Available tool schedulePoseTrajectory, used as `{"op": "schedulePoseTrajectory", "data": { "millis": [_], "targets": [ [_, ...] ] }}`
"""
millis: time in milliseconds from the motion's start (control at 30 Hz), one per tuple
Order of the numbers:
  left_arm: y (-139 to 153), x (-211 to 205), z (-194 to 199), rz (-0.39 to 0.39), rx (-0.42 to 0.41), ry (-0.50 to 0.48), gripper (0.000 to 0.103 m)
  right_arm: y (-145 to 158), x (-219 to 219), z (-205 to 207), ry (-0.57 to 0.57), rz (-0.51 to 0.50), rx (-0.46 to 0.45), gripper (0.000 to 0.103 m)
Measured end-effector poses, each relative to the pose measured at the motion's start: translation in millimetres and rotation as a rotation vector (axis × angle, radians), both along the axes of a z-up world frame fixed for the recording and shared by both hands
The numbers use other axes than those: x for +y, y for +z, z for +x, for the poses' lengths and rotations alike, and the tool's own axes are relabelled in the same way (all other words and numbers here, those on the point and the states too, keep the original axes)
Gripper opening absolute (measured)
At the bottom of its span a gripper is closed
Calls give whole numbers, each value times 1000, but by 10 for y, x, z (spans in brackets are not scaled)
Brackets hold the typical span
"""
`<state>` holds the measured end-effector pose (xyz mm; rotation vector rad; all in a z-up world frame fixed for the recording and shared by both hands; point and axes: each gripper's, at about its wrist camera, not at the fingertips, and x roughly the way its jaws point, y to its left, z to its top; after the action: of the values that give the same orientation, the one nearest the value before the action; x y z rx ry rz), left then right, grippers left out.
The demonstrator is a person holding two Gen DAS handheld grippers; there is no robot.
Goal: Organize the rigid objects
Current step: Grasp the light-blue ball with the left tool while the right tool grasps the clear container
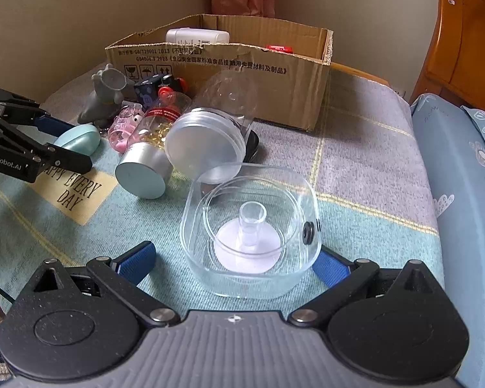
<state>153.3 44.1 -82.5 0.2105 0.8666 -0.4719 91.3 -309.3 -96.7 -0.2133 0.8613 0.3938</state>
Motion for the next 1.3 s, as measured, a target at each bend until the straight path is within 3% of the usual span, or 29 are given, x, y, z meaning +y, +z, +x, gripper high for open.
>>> {"op": "schedulePoseTrajectory", "data": {
  "millis": [400, 667, 900, 1300],
  "targets": [
    [18, -18, 8, 9, 15, -14, 59, 27, 93, 190, 9, -33, 26, 103],
    [45, -16, 1, 8, 39, -14, 52, 117, 79, 268, -2, -64, 27, 81],
    [87, 3, -11, -7, 88, -22, 51, 151, 43, 243, 18, -83, 40, 81],
    [441, -28, -159, -23, 69, -59, 51, 456, -127, 103, 67, -49, 33, 81]
  ]
}}
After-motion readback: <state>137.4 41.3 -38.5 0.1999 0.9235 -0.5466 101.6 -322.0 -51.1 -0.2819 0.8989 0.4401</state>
